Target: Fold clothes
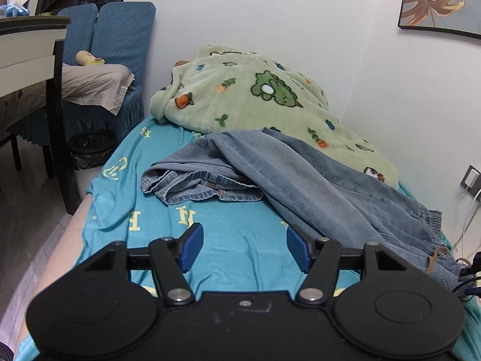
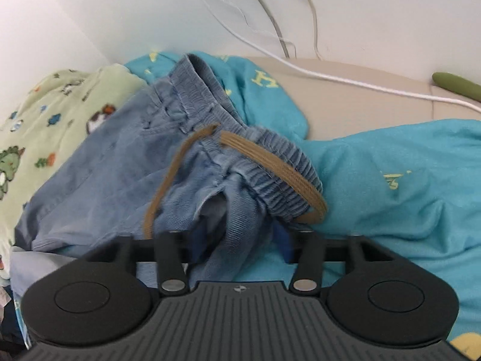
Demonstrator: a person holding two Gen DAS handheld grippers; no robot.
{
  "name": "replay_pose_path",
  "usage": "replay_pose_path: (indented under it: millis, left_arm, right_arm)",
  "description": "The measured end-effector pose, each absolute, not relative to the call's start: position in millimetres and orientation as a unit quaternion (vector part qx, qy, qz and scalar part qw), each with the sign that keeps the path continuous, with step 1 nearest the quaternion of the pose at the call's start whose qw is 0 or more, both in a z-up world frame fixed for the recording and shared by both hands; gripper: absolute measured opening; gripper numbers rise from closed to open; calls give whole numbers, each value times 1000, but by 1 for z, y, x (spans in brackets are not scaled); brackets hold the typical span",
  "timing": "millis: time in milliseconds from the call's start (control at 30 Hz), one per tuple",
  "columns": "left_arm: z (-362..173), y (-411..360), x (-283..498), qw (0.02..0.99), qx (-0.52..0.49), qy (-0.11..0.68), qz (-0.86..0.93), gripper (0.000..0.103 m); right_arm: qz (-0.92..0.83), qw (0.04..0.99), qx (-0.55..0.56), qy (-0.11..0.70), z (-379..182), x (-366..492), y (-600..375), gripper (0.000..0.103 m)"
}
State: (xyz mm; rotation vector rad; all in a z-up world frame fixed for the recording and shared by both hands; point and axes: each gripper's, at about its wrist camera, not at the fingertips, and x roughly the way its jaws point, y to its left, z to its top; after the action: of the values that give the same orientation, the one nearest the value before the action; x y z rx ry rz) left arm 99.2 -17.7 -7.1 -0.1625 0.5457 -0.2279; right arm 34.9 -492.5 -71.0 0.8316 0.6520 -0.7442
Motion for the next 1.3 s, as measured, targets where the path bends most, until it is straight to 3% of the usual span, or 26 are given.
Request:
replay_pose_path:
  millis: [267,400,467,600,1067,1100,1167,1233,1300]
  left_arm:
    - [-1,-18,94,958,-59,261,-106,60]
    - [-3,-15,99,959,-49,267,-86,60]
    - [-4,-13,102,960,-44,268,-74,60]
    - [-11,-3,109,957,-55,276,-69,60]
    - [-50,27,150,948,-80,304,-50,59]
    - [-52,29,153,947,-86,306,-49,59]
    - [-54,33,158,944,-99,310,-45,59]
    - [-52,35,159,946,-105,304,-42,59]
    - [-47,37,156,948,-116,292,-43,58]
  right_arm:
    - [-333,873,303,185,-18,39,-443,70]
    - [-195,922,236,235,-21,116,-401,68]
    - [-120,934,198,271,-29,161,-375,62]
    - [-12,942,143,302,-41,245,-320,62]
    - [57,945,80,313,-64,415,-225,61]
    - [57,943,69,320,-65,418,-220,56]
    - [57,941,49,329,-66,420,-213,17]
    - [56,946,37,318,-59,405,-211,2]
    - [67,950,31,304,-46,381,-209,2]
